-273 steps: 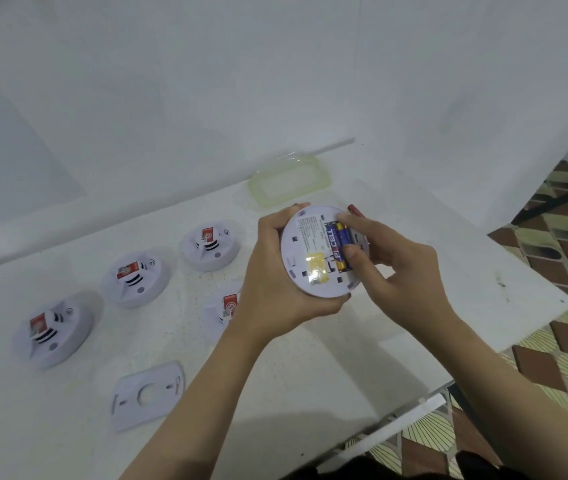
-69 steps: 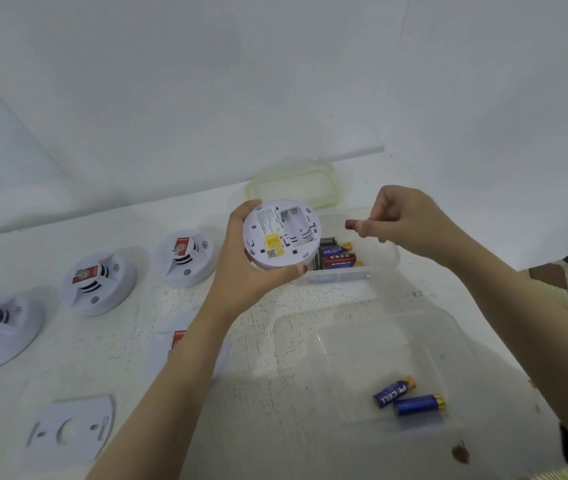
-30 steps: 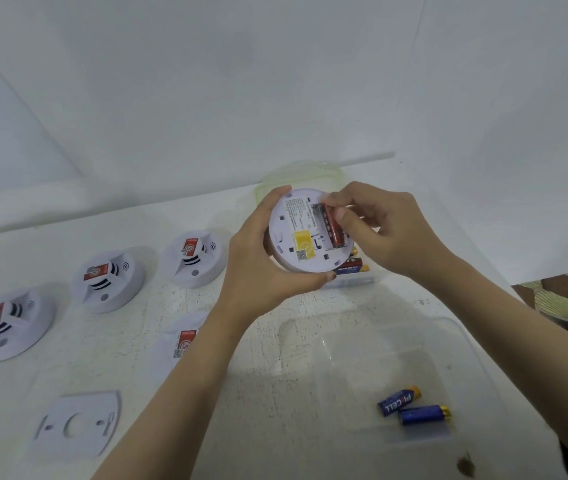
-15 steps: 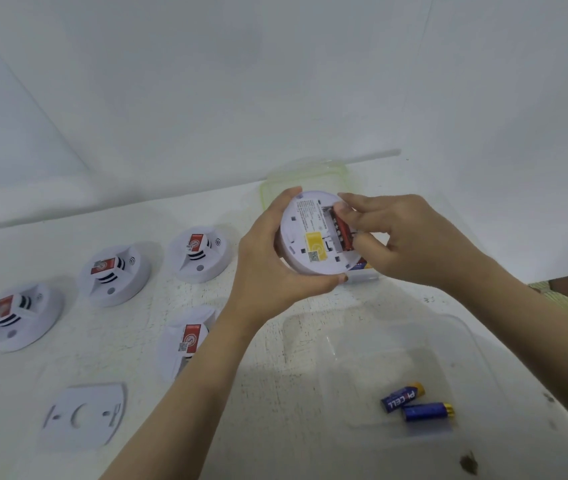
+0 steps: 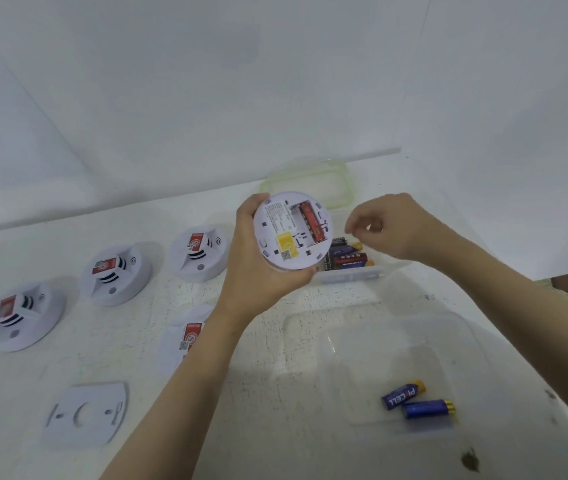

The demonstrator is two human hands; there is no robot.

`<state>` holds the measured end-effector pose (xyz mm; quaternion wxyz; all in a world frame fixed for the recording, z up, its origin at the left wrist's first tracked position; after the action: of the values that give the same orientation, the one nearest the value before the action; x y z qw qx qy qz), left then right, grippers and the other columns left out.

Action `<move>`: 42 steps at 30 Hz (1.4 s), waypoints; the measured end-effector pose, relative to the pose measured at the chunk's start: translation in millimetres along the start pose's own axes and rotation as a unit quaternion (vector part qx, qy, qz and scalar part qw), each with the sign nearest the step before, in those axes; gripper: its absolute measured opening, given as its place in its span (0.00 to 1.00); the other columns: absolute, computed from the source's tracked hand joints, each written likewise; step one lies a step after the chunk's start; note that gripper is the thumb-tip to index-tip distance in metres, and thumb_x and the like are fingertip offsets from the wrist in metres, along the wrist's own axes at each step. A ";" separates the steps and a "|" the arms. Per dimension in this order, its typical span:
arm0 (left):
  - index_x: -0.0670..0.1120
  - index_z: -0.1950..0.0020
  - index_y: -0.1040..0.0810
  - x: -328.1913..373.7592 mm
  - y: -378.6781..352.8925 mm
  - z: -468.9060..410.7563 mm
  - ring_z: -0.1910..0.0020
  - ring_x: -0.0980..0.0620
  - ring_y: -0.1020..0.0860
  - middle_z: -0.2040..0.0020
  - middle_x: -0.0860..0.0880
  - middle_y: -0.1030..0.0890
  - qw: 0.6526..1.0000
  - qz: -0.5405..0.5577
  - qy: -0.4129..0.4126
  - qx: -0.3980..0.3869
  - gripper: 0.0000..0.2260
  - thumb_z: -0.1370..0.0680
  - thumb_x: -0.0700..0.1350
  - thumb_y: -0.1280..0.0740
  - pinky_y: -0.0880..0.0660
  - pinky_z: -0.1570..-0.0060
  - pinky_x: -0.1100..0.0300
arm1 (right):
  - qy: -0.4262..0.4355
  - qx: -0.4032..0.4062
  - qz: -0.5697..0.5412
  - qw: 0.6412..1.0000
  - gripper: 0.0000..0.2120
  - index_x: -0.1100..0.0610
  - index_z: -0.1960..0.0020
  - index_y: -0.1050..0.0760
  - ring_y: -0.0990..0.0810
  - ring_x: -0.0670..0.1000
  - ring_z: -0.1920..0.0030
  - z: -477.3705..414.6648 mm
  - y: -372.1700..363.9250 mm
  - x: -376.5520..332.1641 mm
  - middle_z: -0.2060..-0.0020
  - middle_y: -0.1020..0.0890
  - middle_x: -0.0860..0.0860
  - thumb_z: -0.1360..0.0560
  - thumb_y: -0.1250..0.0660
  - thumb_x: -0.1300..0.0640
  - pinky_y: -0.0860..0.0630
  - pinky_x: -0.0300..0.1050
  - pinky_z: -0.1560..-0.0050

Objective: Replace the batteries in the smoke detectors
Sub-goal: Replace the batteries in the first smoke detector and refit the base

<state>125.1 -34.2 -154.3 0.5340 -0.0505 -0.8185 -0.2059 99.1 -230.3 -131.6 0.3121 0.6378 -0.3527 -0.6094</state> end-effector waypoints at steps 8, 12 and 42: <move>0.53 0.34 0.40 -4.2 4.5 1.3 0.41 0.66 0.27 0.40 0.62 0.30 1.000 -0.003 0.011 0.008 0.41 0.40 0.40 0.21 0.25 0.49 0.71 | 0.013 -0.139 0.264 0.954 0.10 0.48 0.57 0.28 0.29 0.48 0.56 -10.0 -24.0 -9.4 0.59 0.26 0.45 0.27 0.38 0.63 0.36 0.40 0.60; 0.50 0.33 0.40 -6.9 8.4 2.5 0.42 0.67 0.27 0.40 0.60 0.30 1.000 -0.009 0.014 0.009 0.42 0.40 0.38 0.20 0.27 0.50 0.72 | 0.008 -0.159 0.285 0.945 0.12 0.51 0.49 0.25 0.26 0.50 0.52 -11.2 -22.8 -6.4 0.57 0.26 0.45 0.28 0.38 0.64 0.35 0.40 0.58; 0.49 0.34 0.37 28.3 8.4 35.0 0.45 0.69 0.25 0.46 0.67 0.25 1.000 -0.018 -0.008 0.006 0.43 0.42 0.35 0.18 0.27 0.50 0.74 | 0.295 0.197 0.028 0.935 0.06 0.56 0.52 0.18 0.21 0.49 0.57 78.9 13.3 -81.8 0.58 0.16 0.48 0.28 0.31 0.58 0.25 0.42 0.57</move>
<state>85.8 -16.7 -138.7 0.5243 -0.0342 -0.8246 -0.2095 18.8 -167.3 -79.9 0.2874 0.8274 -0.3753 -0.3033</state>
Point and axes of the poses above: each hand's wrist, its own z-axis away from the middle knuckle, its own y-axis out of the back of the hand, x = y × z, the point moved 5 cm from there along -z, towards the middle knuckle
